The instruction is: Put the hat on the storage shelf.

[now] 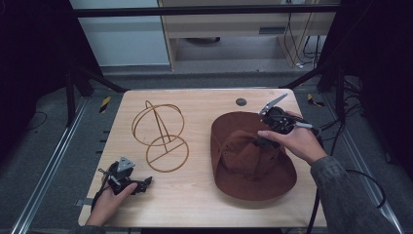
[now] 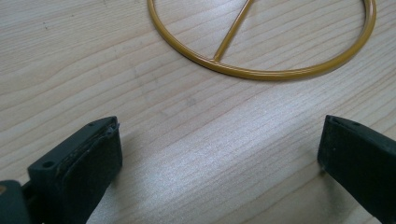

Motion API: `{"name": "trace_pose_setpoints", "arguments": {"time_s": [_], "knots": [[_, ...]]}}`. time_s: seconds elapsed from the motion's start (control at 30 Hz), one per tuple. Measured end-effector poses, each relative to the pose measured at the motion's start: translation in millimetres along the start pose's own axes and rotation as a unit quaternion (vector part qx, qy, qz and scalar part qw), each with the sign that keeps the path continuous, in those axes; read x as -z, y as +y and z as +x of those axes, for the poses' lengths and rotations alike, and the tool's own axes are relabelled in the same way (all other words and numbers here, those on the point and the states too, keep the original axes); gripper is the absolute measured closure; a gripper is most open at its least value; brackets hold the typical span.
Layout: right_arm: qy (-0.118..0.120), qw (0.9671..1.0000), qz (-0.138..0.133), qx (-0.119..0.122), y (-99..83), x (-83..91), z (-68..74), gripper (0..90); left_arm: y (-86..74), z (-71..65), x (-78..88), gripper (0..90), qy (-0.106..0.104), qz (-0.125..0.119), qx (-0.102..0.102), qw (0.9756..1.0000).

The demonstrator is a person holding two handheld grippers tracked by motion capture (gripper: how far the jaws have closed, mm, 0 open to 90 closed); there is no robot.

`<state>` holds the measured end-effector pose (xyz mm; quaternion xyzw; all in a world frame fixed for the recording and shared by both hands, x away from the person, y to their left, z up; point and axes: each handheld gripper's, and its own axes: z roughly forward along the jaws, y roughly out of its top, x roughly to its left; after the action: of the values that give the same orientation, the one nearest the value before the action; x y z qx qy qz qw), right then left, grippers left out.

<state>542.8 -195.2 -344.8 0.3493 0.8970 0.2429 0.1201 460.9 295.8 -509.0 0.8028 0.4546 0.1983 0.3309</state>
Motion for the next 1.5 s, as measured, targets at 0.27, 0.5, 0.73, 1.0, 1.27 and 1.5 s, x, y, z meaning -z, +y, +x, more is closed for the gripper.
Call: {"name": "trace_pose_setpoints", "arguments": {"time_s": [0.27,0.5,0.73,1.0,1.27,1.5], "knots": [[0.016,0.9997,0.02,-0.001,4.7,-23.2,1.4,8.1,0.0,-0.1,0.0,0.0,0.0,0.0,0.0,1.0],[0.021,0.9992,0.032,-0.01,5.6,-40.3,-0.3,10.2,0.1,0.2,0.2,0.0,0.0,0.002,-0.002,1.0],[0.024,0.9991,0.031,-0.015,5.8,-41.7,-2.0,14.9,0.0,-0.1,0.0,0.0,0.0,0.0,0.0,1.0],[0.025,0.999,0.028,-0.023,1.9,-47.4,-0.1,16.4,0.2,0.4,0.2,0.0,0.001,0.001,-0.003,1.0],[0.026,0.999,0.031,-0.018,0.2,-53.4,1.9,21.1,0.2,0.6,0.3,0.0,0.0,0.002,-0.005,1.0],[0.032,0.9986,0.033,-0.024,-3.8,-55.9,2.4,27.8,0.2,0.4,0.2,0.0,0.001,0.001,-0.003,1.0]]}}
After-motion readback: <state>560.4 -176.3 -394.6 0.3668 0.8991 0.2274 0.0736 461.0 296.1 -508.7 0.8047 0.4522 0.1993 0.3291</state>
